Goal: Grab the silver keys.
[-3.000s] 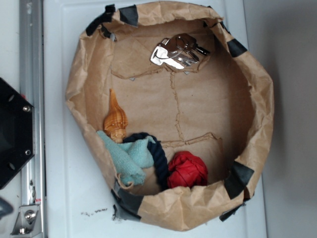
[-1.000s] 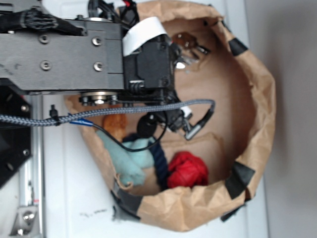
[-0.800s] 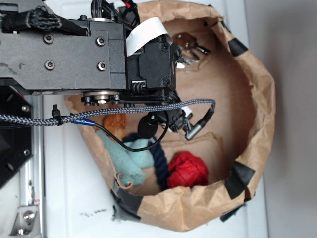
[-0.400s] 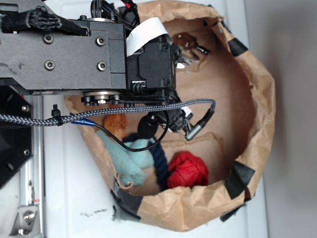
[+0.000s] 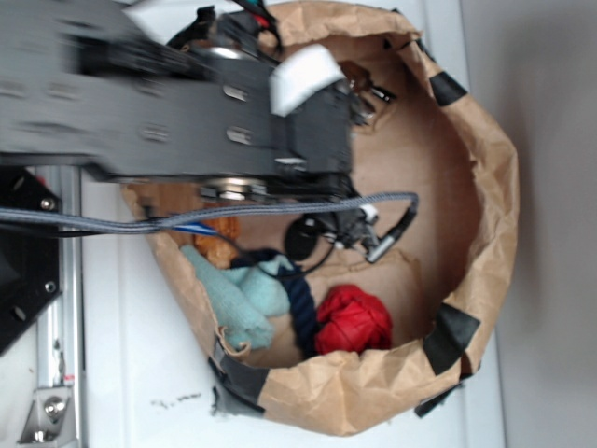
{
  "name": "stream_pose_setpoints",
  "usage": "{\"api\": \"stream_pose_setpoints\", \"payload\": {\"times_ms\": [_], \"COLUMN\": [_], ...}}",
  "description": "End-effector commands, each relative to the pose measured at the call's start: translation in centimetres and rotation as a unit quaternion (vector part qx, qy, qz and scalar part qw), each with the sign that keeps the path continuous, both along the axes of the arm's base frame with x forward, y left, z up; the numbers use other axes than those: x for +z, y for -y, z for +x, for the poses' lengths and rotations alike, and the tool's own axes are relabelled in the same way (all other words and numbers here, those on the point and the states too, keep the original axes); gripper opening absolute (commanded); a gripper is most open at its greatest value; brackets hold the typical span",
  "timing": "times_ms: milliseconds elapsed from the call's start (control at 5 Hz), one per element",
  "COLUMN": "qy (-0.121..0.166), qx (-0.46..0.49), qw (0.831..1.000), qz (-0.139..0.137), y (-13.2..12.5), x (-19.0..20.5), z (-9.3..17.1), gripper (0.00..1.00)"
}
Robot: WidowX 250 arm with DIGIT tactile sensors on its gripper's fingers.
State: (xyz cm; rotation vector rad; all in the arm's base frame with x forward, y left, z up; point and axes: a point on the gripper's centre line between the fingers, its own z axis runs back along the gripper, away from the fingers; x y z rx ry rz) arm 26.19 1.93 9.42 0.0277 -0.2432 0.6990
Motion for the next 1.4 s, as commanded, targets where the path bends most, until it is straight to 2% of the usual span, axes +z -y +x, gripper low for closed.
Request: {"api": "stream_pose_setpoints", "payload": {"times_ms": [0,200,400,600,800,1000,1200], "qy": [0.029,0.040,0.037,0.020,0.016,-0.001,0.001], "qx": [0.059,0.075,0.074,0.049,0.034,0.005,-0.045], "qw": [0.997,0.995,0.993,0.995,0.995,0.996,0.994], "qz": [0.028,0.055,0.086,0.081,0.092,0.091,0.095], "y": [-2.0,-3.3,-5.1,-6.1,-6.3,-6.5,-6.1], "x": [0.5,0.7,0.8,0.6,-0.1,-0.4,-0.7], "z": [3.2,3.4,2.7,2.0,1.6,1.3,1.0], "gripper": [1.00,1.00,1.00,1.00,1.00,1.00,1.00]}}
